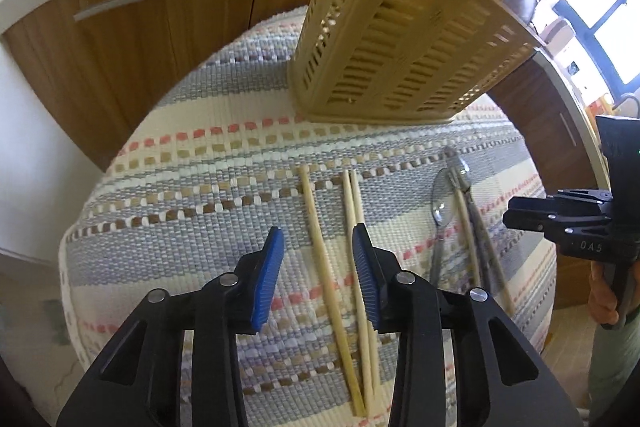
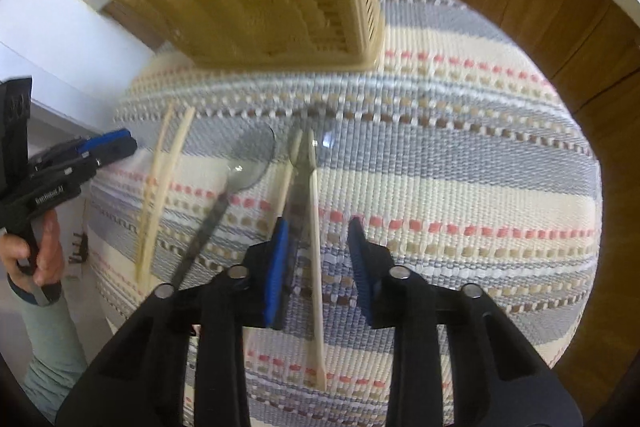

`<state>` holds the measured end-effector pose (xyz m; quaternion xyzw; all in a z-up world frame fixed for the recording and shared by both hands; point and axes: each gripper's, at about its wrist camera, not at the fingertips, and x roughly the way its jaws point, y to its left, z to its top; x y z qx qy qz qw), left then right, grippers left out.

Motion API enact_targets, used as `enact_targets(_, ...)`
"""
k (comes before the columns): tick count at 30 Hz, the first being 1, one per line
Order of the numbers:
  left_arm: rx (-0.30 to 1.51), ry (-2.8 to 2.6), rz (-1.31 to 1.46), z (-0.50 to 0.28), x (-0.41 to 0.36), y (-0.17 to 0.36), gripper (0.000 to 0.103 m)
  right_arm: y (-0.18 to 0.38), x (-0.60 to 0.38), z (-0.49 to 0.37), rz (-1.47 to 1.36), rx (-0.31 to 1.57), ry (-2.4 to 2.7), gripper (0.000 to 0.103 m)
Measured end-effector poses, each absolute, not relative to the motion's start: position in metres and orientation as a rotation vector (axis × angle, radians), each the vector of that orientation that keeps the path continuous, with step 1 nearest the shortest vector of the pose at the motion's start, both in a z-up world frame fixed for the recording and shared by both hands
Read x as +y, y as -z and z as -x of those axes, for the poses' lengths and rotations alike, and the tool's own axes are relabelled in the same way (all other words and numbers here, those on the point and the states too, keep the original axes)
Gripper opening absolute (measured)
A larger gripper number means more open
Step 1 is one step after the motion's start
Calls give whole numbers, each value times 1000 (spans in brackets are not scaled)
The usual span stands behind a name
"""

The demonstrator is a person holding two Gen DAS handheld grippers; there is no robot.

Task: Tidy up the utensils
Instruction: 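Move both open tools back down toward the chopsticks on the mat, then grasp a chopstick with the left tool while the right tool grasps another chopstick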

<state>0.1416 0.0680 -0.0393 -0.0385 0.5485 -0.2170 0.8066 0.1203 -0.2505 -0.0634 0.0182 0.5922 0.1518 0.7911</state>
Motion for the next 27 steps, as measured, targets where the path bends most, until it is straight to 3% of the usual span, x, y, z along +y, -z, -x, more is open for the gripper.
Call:
enact_targets(13, 1207, 425, 36, -156, 63, 56, 33, 93, -221, -122, 127, 1306, -317, 16)
enact_targets(16, 1212, 419, 22, -158, 58, 57, 33, 96, -205, -117, 196, 1310, -302, 4)
enact_targets(22, 1223, 404, -42, -159, 45, 58, 33, 101, -205, -100, 219, 1326, -288, 3)
enact_targets(27, 1214, 372, -254, -146, 19, 60, 34, 100, -218, -91, 191, 1355, -272, 3)
